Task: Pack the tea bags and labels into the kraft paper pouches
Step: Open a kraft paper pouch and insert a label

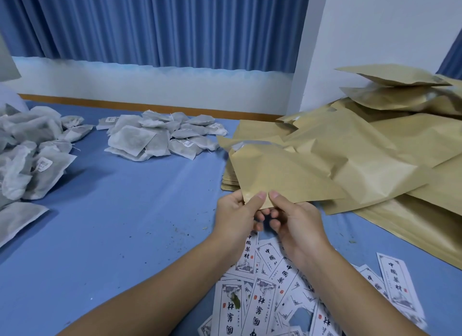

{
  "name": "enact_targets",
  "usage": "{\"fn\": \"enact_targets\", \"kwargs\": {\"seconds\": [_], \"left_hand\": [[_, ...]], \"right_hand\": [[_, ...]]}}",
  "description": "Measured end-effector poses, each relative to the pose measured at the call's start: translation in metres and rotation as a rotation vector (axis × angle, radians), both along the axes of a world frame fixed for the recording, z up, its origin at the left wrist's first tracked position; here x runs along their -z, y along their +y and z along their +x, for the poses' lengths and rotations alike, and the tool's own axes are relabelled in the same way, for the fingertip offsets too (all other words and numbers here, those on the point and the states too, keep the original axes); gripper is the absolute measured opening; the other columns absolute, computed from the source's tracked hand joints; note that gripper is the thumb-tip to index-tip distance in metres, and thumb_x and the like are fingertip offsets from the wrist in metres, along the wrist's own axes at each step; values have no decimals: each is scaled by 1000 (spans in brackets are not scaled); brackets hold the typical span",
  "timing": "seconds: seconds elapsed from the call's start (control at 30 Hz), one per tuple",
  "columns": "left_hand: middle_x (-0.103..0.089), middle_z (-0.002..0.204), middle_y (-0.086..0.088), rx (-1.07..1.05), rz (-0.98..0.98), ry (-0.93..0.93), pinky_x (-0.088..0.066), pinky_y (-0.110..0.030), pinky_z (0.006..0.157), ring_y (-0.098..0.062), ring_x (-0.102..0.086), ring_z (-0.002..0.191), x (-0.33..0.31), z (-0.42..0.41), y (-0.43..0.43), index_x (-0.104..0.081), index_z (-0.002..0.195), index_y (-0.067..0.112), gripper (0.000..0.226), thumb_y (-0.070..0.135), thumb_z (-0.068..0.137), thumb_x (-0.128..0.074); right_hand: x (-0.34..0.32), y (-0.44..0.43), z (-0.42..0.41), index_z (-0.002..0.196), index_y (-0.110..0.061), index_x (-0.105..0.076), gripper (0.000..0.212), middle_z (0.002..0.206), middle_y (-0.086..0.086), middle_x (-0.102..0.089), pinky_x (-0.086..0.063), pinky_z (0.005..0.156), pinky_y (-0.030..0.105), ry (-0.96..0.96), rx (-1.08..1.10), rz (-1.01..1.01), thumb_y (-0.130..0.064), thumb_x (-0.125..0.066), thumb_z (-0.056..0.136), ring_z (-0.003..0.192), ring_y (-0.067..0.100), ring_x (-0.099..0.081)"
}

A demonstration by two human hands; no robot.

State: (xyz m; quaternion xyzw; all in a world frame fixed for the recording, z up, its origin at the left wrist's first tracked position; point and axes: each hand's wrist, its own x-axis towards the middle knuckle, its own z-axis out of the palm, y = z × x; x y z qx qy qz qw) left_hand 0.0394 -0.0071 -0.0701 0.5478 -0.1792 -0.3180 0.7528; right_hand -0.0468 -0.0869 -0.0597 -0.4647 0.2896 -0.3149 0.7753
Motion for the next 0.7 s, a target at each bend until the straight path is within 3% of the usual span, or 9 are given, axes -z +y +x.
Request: {"fn": "enact_targets", "kwargs": {"seconds": [0.13,0.23,0.33,0.43,0.53,0.7], "left_hand": [[-57,60,-10,-9,12,25,-37,-23,42,-17,-45,41,-3,1,-1,-69,84,4,10,11,92,-69],[-55,56,-6,-53,2,65,-31,-24,44,-17,-42,39,-4,2,-2,-65,82,7,12,13,91,-68],[-56,60,-8,-134,-62,122,-35,-25,44,-15,-42,45,-3,1,-1,-65,78,9,13,10,90,-69],[-62,69,-8,-130,-107,152,-44,-27,49,-17,-52,56,-1,-6,-1,-70,81,9,9,12,88,-74],[-64,75,-9,-152,-112,168,-46,-28,53,-17,-51,59,-1,-8,-1,-71,92,5,11,10,85,-77],[-64,71,-4,-170,-190,269,-47,-24,50,-12,-53,55,-3,-4,0,-69,84,9,9,5,83,-77]], "right_hand": [[-2,2,2,70,0,-57,26,58,12,-53,-40,46,22,17,32,-38,-9,-72,89,54,22,-52],[-3,4,3,79,-2,-59,20,63,11,-54,-38,42,24,-8,54,42,-12,-73,89,56,21,-52],[-3,1,2,82,-6,-60,15,66,5,-56,-35,40,22,-38,107,85,-8,-74,88,55,14,-49],[-2,4,3,89,-5,-63,12,65,4,-58,-37,41,22,-23,47,64,-9,-74,87,59,18,-51],[-3,4,3,85,-8,-65,12,64,4,-58,-37,41,23,2,29,48,-11,-77,86,58,18,-52],[-5,-3,-1,80,-12,-64,15,64,1,-59,-36,39,21,-16,68,79,-10,-78,85,53,12,-51]]}}
